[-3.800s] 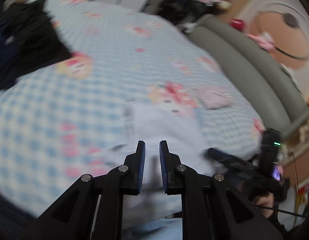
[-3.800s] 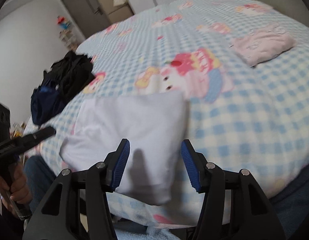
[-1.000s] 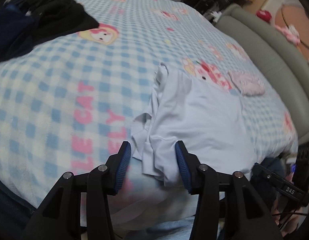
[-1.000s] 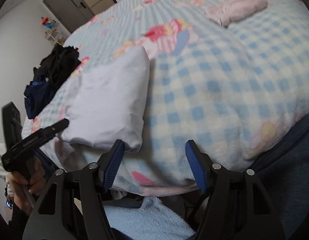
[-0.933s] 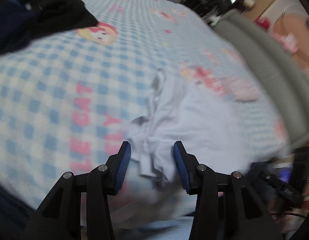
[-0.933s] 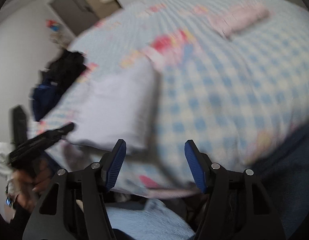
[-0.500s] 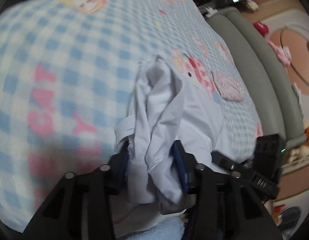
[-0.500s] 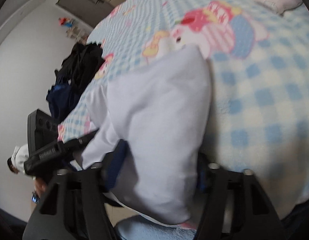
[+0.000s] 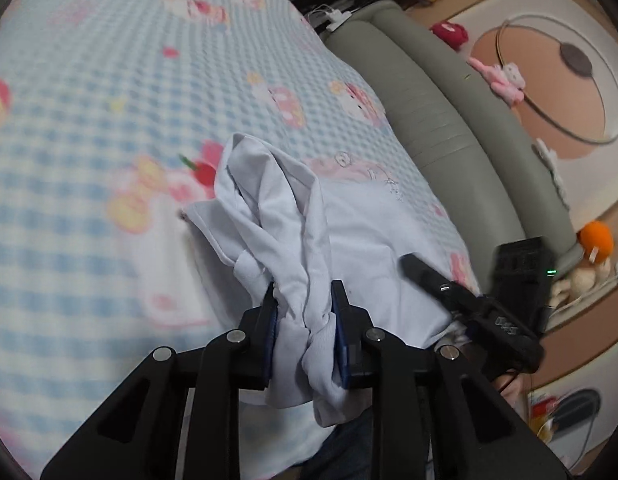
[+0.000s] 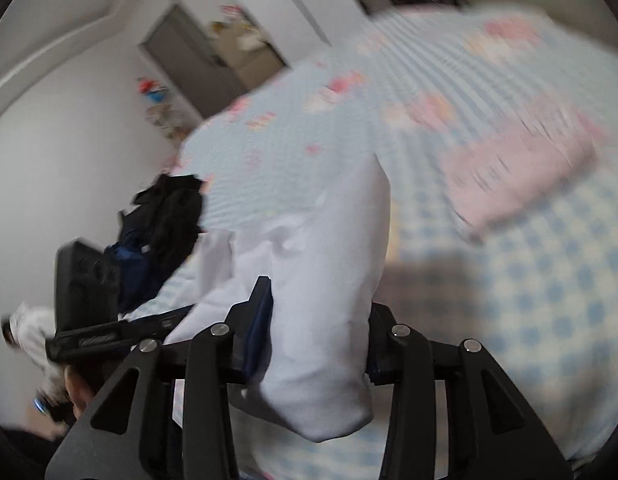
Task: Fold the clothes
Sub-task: 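Grasp the folded shirt bundle with both grippers and lift it, then carry the shirt bundle beside the pink garment and release both grippers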
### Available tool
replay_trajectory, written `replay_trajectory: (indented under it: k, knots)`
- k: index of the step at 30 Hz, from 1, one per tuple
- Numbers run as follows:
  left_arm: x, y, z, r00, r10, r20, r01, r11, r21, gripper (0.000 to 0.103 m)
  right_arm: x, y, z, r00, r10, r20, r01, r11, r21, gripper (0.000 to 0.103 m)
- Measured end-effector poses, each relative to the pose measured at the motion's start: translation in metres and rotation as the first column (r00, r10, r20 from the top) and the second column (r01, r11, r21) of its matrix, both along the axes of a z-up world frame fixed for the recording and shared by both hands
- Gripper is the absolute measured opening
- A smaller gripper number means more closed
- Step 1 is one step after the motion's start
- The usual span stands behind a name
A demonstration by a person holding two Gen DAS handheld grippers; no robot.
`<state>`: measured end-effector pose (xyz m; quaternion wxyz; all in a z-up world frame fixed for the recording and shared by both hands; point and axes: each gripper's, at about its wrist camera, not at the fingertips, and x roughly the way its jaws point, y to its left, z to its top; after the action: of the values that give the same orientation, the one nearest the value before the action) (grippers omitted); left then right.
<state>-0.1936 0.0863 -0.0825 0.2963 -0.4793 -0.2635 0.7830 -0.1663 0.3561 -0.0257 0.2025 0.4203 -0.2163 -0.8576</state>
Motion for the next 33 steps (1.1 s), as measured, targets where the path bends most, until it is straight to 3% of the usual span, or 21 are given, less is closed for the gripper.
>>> replay_trajectory:
  k: [2, 4, 13, 15, 19, 22, 24, 28, 31, 32, 33]
  knots:
    - [-0.018, 0.026, -0.011, 0.999, -0.016, 0.027, 0.016, 1.0, -0.005, 0.023, -0.004, 0.017, -0.01, 0.999, -0.03, 0.013, 0.03, 1.0, 0.003, 0.037]
    - [-0.038, 0.048, -0.001, 0.999, -0.038, 0.003, 0.038, 0.999, -0.006, 0.023, -0.015, 0.028, -0.009, 0.999, -0.054, 0.003, 0.054, 0.998, 0.011, 0.036]
    - [-0.139, 0.141, 0.069, 0.98, -0.063, -0.186, 0.064, 0.998, -0.004, 0.024, -0.103, 0.102, 0.066, 0.976, -0.126, -0.178, 0.139, 0.988, 0.06, 0.035]
    - [-0.161, 0.158, 0.059, 0.986, -0.066, -0.151, 0.068, 0.998, 0.008, 0.027, -0.114, 0.116, 0.069, 0.972, -0.138, -0.19, 0.16, 0.981, 0.107, 0.035]
    - [-0.196, 0.196, -0.014, 0.991, -0.131, 0.039, 0.129, 0.991, 0.042, 0.028, -0.138, 0.154, 0.023, 0.966, -0.247, -0.074, 0.257, 0.941, 0.218, 0.037]
    - [-0.2, 0.217, -0.057, 0.972, -0.181, 0.147, 0.169, 0.981, 0.092, 0.033, -0.135, 0.181, -0.001, 0.953, -0.303, -0.027, 0.303, 0.934, 0.188, 0.037]
    - [-0.195, 0.214, -0.064, 0.973, -0.168, 0.157, 0.145, 0.978, 0.149, 0.043, -0.13, 0.185, 0.0, 0.949, -0.313, -0.035, 0.314, 0.931, 0.184, 0.037]
    - [-0.185, 0.205, -0.069, 0.974, -0.143, 0.174, 0.107, 0.974, 0.2, 0.049, -0.128, 0.178, 0.002, 0.953, -0.298, -0.05, 0.301, 0.918, 0.258, 0.041]
    - [-0.183, 0.215, -0.068, 0.978, -0.138, 0.157, 0.11, 0.978, 0.176, 0.035, -0.125, 0.183, -0.007, 0.948, -0.313, -0.048, 0.314, 0.908, 0.276, 0.043]
    - [-0.184, 0.218, -0.062, 0.983, -0.133, 0.128, 0.113, 0.982, 0.151, 0.025, -0.124, 0.187, -0.011, 0.945, -0.324, -0.041, 0.323, 0.907, 0.269, 0.044]
    - [-0.184, 0.22, -0.053, 0.988, -0.126, 0.094, 0.114, 0.985, 0.127, 0.023, -0.126, 0.192, -0.013, 0.942, -0.333, -0.035, 0.331, 0.91, 0.249, 0.044]
